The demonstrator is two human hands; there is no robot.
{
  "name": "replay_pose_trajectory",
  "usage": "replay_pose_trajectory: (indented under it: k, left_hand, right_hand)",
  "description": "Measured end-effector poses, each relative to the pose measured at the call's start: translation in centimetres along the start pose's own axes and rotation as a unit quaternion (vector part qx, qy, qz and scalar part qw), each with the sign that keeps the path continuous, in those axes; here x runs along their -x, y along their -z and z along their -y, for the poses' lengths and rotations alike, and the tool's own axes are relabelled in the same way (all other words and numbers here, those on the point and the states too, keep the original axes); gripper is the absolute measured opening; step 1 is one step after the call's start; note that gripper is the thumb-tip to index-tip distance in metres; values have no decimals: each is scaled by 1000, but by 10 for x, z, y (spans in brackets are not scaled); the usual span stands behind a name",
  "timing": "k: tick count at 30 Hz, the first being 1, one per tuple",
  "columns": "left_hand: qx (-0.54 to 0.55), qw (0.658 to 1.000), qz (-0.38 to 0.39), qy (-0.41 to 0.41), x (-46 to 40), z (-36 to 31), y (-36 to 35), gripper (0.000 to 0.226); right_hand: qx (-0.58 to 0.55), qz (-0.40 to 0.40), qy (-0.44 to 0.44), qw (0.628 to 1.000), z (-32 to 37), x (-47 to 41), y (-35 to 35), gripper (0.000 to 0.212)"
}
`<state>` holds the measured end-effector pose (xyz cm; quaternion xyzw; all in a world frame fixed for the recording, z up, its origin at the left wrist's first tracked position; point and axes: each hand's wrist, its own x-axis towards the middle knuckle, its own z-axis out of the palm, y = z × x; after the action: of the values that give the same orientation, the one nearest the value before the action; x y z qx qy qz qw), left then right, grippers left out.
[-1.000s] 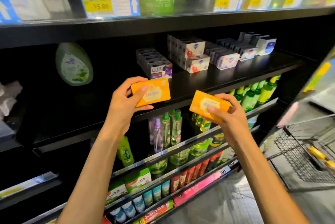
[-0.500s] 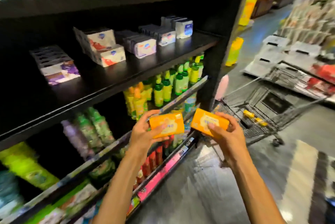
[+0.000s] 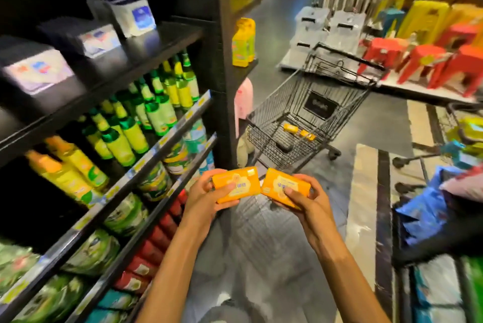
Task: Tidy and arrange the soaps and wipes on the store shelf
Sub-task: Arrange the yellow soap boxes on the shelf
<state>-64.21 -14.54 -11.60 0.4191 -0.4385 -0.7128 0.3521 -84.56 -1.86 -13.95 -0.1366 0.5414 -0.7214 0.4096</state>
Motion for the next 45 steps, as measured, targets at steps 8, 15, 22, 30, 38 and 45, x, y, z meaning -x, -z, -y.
replay_pose_trajectory:
  k: [8,15,22,30,38,45]
  left_hand:
    - [-26,998,43,38,-114,15,-54,40]
    - [-24,996,54,71,-232,6,-93,36]
    - [-26,991,68,109,-335,5,-139,31]
    - [-72,985,67,142,-450,21,-206,39]
    - [-89,975,7,204,-552,40,-261,36]
    - [-108,958,-7,265,-638,72,-274,35]
  right_hand:
    - [-14,-69,-8,997,15,-87,24,34]
    - [-20,-124,-5,992,34,-191,26,34]
    - [-25,-164,-23,986,52,-289,39,37]
    - [-19,-189,-59,980,60,-424,74,39]
    - [1,-196,-113,974,74,-553,93,37]
    - [29,-237,-161,958,65,-625,109,34]
